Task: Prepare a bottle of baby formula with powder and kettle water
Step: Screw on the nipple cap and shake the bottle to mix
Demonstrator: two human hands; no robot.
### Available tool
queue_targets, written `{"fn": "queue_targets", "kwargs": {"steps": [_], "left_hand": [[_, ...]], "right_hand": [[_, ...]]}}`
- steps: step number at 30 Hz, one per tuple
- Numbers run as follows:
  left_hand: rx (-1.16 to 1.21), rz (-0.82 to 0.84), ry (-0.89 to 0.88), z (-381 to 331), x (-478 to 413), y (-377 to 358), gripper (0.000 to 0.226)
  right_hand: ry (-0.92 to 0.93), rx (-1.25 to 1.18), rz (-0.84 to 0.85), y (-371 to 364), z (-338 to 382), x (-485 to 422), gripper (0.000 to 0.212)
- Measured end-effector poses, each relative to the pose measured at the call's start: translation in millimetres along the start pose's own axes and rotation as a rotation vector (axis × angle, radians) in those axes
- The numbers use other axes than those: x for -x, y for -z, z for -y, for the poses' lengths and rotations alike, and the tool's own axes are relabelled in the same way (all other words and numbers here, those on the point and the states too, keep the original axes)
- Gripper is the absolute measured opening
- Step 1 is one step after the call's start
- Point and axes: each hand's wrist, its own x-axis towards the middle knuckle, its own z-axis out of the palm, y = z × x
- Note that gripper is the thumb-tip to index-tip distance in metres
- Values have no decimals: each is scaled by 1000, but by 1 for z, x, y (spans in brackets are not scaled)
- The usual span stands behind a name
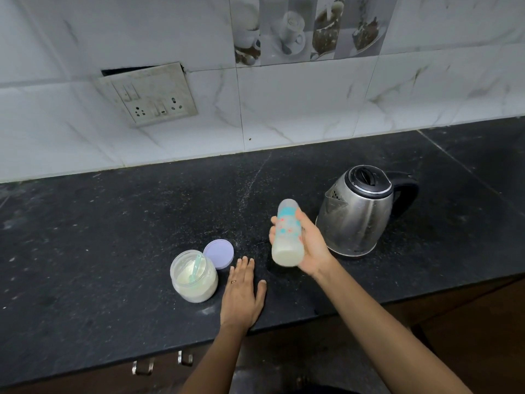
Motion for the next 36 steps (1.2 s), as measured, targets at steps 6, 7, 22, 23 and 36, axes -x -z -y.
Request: {"fn": "queue_targets", "kwargs": {"steps": [6,7,22,23,36], "left_hand": [[-4,-9,-4,0,0,0,69],[-2,-9,-2,0,0,0,67],[-12,-21,-18,2,-1,-3,68],[-13,-25,-21,3,-1,-4,67],[-106,25,-3,4,-3,-8,72]], "right_hand": [[10,-42,67,-3,-7,-3,60],[24,-156,32,-2,-5,-6,61],[7,-58,109,1,12,8,63],[7,-101,84,-2,14,7,66],[-4,-230,34,-8,9,1,61]]}}
